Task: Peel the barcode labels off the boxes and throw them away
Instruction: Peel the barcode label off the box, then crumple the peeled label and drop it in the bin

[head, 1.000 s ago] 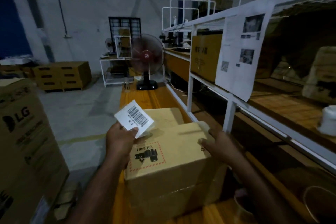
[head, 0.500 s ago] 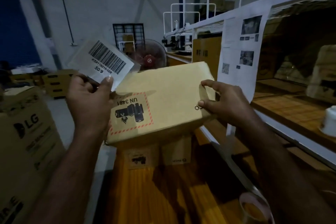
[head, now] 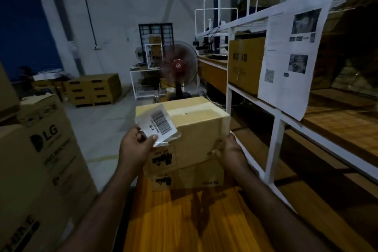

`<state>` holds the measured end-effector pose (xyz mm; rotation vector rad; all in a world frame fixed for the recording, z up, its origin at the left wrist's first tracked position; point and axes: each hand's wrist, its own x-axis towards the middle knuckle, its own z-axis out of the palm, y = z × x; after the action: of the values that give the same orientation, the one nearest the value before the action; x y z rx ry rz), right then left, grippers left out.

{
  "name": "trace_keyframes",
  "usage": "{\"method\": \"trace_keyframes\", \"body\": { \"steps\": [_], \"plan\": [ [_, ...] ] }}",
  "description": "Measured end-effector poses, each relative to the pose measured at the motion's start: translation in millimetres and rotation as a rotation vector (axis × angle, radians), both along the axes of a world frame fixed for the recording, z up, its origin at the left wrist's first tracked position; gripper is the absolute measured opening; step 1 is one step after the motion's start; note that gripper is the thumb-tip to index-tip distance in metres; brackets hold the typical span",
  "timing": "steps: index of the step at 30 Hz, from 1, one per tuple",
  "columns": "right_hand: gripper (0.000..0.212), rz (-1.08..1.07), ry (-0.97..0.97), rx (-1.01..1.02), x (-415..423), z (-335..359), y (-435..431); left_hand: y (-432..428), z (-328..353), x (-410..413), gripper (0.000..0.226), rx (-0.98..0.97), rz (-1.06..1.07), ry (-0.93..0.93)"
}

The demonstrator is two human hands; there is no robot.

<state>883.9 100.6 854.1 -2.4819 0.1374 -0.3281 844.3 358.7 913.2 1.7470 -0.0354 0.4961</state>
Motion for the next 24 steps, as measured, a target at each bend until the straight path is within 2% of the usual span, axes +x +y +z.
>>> {"method": "trace_keyframes", "body": {
  "steps": [4,6,8,10,14,17,20,24],
  "plan": [
    [0.038,-0.03,-0.06,0.134,-16,19,14,-6,-11,-3,0.025,0.06,0.01,0.041],
    [0.029,0.087,-0.13,0.319,-35,36,27,-11,-16,-8,0.023,0.083,-0.013,0.071],
    [0.028,0.295,-0.115,0.522,-53,51,43,-14,-19,-16,0.022,0.076,-0.043,0.106],
    [0.033,0.427,-0.064,0.631,-63,53,57,-15,-22,-26,0.026,0.032,-0.09,0.129],
    [0.025,0.432,0.001,0.75,-71,44,71,-6,-21,-51,0.03,-0.08,-0.159,0.139],
    [0.021,0.51,0.104,0.888,-82,41,78,8,-25,-73,0.027,-0.069,-0.128,0.174],
    [0.014,0.584,0.161,0.876,-93,36,94,25,-33,-98,0.022,0.004,-0.063,0.228],
    [0.004,0.668,0.218,0.801,-109,23,124,43,-43,-140,0.009,-0.007,0.103,0.327]
  ]
}}
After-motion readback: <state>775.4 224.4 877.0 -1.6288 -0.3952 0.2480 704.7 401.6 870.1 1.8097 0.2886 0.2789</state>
